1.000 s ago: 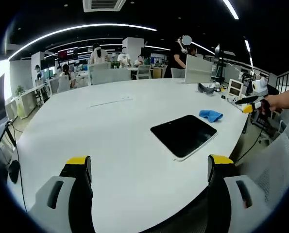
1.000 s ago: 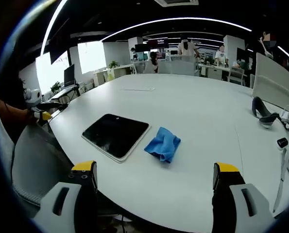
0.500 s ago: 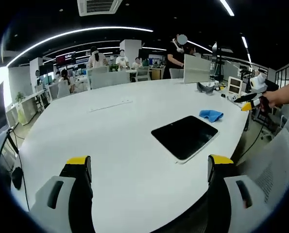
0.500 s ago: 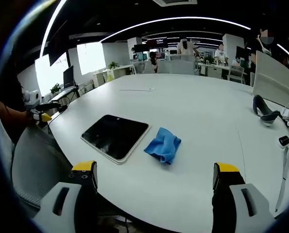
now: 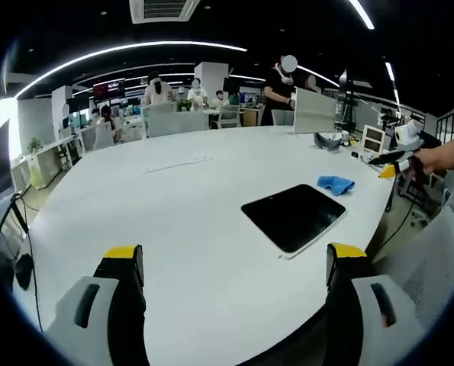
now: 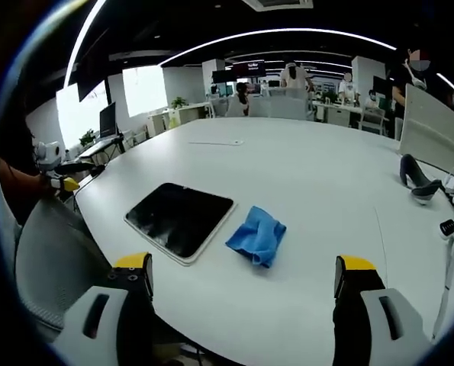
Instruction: Wipe the mirror surface with the cleaning cloth until all visible marks leave the cleaned area.
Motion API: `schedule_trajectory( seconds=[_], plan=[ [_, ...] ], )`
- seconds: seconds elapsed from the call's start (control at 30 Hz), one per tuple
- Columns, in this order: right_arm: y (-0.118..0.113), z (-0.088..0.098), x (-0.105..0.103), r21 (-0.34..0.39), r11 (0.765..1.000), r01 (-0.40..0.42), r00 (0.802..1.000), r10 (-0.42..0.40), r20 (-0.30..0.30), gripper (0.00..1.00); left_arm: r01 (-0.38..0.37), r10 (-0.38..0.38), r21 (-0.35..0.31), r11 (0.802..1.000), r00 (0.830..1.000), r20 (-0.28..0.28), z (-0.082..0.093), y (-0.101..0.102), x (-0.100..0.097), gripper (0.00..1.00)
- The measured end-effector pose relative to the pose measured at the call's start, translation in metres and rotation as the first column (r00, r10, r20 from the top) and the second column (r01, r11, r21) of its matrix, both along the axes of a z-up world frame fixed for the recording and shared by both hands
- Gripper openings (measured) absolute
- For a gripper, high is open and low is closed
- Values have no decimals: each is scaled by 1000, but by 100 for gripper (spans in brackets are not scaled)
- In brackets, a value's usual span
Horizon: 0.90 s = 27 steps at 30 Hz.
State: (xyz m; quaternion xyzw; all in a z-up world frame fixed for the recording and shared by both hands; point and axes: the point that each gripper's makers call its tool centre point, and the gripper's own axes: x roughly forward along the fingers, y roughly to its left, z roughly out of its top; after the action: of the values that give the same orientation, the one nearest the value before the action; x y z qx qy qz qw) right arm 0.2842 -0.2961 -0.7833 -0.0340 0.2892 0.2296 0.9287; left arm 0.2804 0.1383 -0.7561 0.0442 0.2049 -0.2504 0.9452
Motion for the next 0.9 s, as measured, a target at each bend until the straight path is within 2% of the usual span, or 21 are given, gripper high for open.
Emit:
schedule_trajectory(
  seconds=[0.23,0.6,0.67,0.83,0.9],
  plan=[
    [-4,-3,2,37,998,41,999,-41,-10,98,-12,13,22,1000,1000,-12,-6,1,0,99],
    [2,-11,-1,7,1000,3,999,-3,-46,98,10,-11,-6,1000,1000,-24,-6,-7,-1,99],
    [2,-10,-1,-22,1000,-14,999,14,-30,98,18,-18,-12,1000,1000,-16,-3,-10,-2,99],
    [0,-7,-2,0,1000,7,1000,-7,-21,98,26,-27,-16,1000,999,-28,-5,-12,-3,99],
    [-3,-6,-1,7,1000,24,1000,-24,-17,98,24,-24,-3,1000,1000,-17,-5,-11,-3,99]
  ],
)
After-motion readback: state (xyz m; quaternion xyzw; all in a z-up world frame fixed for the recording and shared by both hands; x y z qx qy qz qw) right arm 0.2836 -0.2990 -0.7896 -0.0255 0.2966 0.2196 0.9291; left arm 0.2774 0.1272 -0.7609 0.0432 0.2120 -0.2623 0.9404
